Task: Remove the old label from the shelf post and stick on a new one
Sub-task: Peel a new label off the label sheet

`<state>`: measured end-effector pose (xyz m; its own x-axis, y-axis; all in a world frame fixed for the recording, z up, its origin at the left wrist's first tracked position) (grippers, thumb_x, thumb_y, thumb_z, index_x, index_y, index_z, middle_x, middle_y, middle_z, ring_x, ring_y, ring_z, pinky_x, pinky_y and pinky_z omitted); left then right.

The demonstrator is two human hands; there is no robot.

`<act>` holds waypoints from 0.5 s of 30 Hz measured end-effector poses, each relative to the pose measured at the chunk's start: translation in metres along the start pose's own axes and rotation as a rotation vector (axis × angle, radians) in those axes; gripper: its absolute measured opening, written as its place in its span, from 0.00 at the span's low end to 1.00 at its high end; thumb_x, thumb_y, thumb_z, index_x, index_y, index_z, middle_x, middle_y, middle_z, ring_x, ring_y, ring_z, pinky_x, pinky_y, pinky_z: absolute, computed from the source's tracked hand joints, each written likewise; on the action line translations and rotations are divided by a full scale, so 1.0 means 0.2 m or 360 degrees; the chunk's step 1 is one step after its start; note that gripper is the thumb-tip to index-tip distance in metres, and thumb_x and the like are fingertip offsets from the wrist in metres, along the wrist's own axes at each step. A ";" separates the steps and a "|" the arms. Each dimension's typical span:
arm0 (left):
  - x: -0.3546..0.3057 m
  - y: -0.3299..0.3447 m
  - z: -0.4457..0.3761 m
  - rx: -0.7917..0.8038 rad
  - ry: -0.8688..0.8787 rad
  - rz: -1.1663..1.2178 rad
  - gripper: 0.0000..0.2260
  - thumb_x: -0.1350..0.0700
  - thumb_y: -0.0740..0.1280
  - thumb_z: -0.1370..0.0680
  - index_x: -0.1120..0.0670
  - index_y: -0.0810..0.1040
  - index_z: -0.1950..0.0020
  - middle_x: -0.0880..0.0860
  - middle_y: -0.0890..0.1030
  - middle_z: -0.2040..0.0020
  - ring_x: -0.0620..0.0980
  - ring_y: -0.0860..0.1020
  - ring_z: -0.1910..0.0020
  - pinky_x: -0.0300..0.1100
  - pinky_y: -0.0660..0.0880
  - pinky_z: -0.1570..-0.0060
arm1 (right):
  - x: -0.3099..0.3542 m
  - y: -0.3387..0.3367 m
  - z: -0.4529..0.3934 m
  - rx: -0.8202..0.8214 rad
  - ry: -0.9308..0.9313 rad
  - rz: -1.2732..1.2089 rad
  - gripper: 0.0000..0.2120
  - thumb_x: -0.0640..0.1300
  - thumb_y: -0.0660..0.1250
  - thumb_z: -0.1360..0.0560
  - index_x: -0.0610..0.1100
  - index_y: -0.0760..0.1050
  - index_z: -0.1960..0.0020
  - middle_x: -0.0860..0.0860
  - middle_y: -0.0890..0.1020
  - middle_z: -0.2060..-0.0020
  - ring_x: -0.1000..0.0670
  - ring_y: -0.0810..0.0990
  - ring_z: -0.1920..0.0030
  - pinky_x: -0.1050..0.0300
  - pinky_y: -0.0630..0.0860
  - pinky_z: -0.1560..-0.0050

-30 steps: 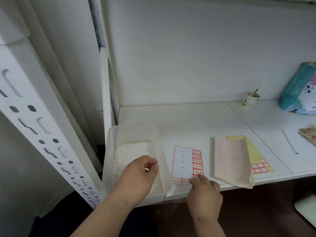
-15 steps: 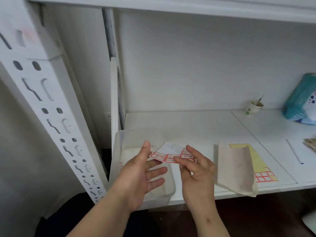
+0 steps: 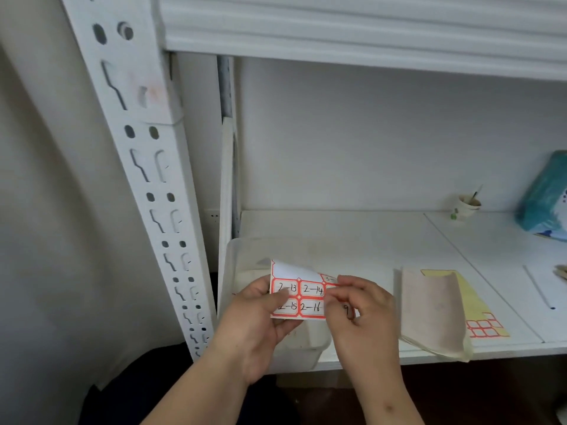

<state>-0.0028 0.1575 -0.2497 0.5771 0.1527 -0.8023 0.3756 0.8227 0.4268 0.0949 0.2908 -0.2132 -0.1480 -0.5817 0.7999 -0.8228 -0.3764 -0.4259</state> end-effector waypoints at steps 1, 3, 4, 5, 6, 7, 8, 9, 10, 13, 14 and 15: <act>-0.01 -0.01 0.01 0.0011 0.0027 0.0001 0.10 0.68 0.62 0.20 0.60 0.81 0.42 0.61 0.87 0.50 0.56 0.86 0.54 0.47 0.82 0.54 | 0.03 0.02 0.01 -0.0005 -0.0062 0.0062 0.04 0.49 0.68 0.32 0.55 0.82 0.60 0.65 0.76 0.51 0.55 0.69 0.41 0.53 0.77 0.51; -0.04 -0.02 0.03 0.0041 0.0078 0.0010 0.10 0.67 0.63 0.20 0.62 0.81 0.41 0.63 0.86 0.48 0.59 0.84 0.50 0.49 0.81 0.49 | 0.11 0.05 0.02 -0.0012 -0.0187 0.0142 0.09 0.52 0.67 0.33 0.54 0.83 0.55 0.62 0.77 0.49 0.56 0.68 0.42 0.46 0.77 0.48; -0.05 -0.03 0.04 0.0068 0.0096 0.0013 0.10 0.67 0.63 0.20 0.62 0.80 0.41 0.64 0.85 0.47 0.60 0.83 0.49 0.49 0.81 0.47 | 0.15 0.07 0.03 -0.0020 -0.0248 0.0185 0.12 0.54 0.67 0.33 0.54 0.83 0.53 0.60 0.78 0.48 0.56 0.68 0.43 0.45 0.76 0.47; -0.06 -0.03 0.05 0.0096 0.0113 0.0009 0.10 0.66 0.62 0.19 0.63 0.80 0.41 0.64 0.85 0.47 0.61 0.83 0.49 0.50 0.80 0.46 | 0.19 0.08 0.04 -0.0021 -0.0296 0.0224 0.14 0.56 0.66 0.33 0.54 0.83 0.52 0.58 0.79 0.47 0.55 0.68 0.43 0.46 0.75 0.46; -0.07 -0.03 0.07 0.0122 0.0127 0.0001 0.11 0.66 0.62 0.19 0.63 0.80 0.41 0.65 0.85 0.47 0.60 0.83 0.50 0.50 0.79 0.46 | 0.23 0.09 0.05 -0.0015 -0.0333 0.0249 0.15 0.58 0.64 0.33 0.55 0.83 0.51 0.57 0.79 0.47 0.54 0.69 0.42 0.47 0.74 0.46; -0.08 -0.04 0.08 0.0143 0.0139 -0.0004 0.11 0.66 0.62 0.19 0.63 0.80 0.40 0.65 0.85 0.47 0.60 0.83 0.51 0.50 0.79 0.47 | 0.26 0.11 0.06 -0.0007 -0.0363 0.0264 0.16 0.58 0.63 0.33 0.55 0.82 0.50 0.56 0.79 0.47 0.54 0.69 0.43 0.48 0.73 0.46; -0.08 -0.04 0.09 0.0156 0.0150 -0.0002 0.11 0.65 0.61 0.19 0.63 0.80 0.40 0.66 0.84 0.46 0.60 0.83 0.51 0.50 0.79 0.47 | 0.28 0.12 0.06 0.0002 -0.0392 0.0279 0.16 0.58 0.63 0.33 0.55 0.82 0.50 0.56 0.79 0.46 0.54 0.69 0.43 0.48 0.72 0.46; -0.09 -0.05 0.10 0.0162 0.0161 0.0004 0.11 0.64 0.61 0.19 0.63 0.80 0.40 0.66 0.84 0.46 0.60 0.83 0.51 0.50 0.78 0.47 | 0.30 0.13 0.07 0.0010 -0.0409 0.0289 0.17 0.58 0.63 0.33 0.55 0.82 0.49 0.56 0.79 0.47 0.54 0.70 0.43 0.49 0.72 0.46; -0.09 -0.05 0.10 0.0161 0.0170 0.0019 0.11 0.63 0.62 0.19 0.63 0.80 0.40 0.66 0.84 0.45 0.60 0.83 0.50 0.50 0.78 0.47 | 0.31 0.13 0.07 0.0021 -0.0415 0.0289 0.17 0.58 0.62 0.32 0.55 0.82 0.49 0.57 0.79 0.47 0.54 0.70 0.44 0.49 0.72 0.46; -0.10 -0.07 0.12 0.0132 0.0164 0.0099 0.14 0.57 0.62 0.18 0.63 0.80 0.39 0.65 0.84 0.43 0.61 0.83 0.47 0.53 0.77 0.42 | 0.32 0.13 0.07 0.0053 -0.0410 0.0233 0.14 0.54 0.66 0.32 0.54 0.82 0.49 0.57 0.79 0.49 0.52 0.74 0.46 0.45 0.75 0.47; -0.10 -0.07 0.12 0.0120 0.0161 0.0105 0.14 0.55 0.61 0.17 0.62 0.80 0.38 0.64 0.84 0.43 0.61 0.83 0.46 0.53 0.77 0.40 | 0.33 0.13 0.07 0.0056 -0.0412 0.0221 0.13 0.52 0.68 0.33 0.53 0.82 0.50 0.57 0.79 0.50 0.51 0.76 0.48 0.43 0.75 0.48; -0.10 -0.07 0.12 0.0111 0.0164 0.0100 0.15 0.54 0.61 0.17 0.61 0.80 0.38 0.64 0.84 0.43 0.62 0.83 0.44 0.53 0.77 0.40 | 0.34 0.13 0.07 0.0054 -0.0415 0.0214 0.12 0.50 0.69 0.34 0.53 0.82 0.50 0.57 0.79 0.51 0.51 0.76 0.49 0.43 0.75 0.48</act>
<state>-0.0022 0.1295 -0.2291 0.5249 0.2610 -0.8102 0.3929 0.7701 0.5026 0.0720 0.2311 -0.1758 -0.1050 -0.7920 0.6014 -0.7860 -0.3044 -0.5381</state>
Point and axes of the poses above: each hand's wrist, its own z-axis away from the middle knuckle, its own y-axis out of the palm, x = y × z, the point moved 8 cm from there along -z, towards the middle knuckle
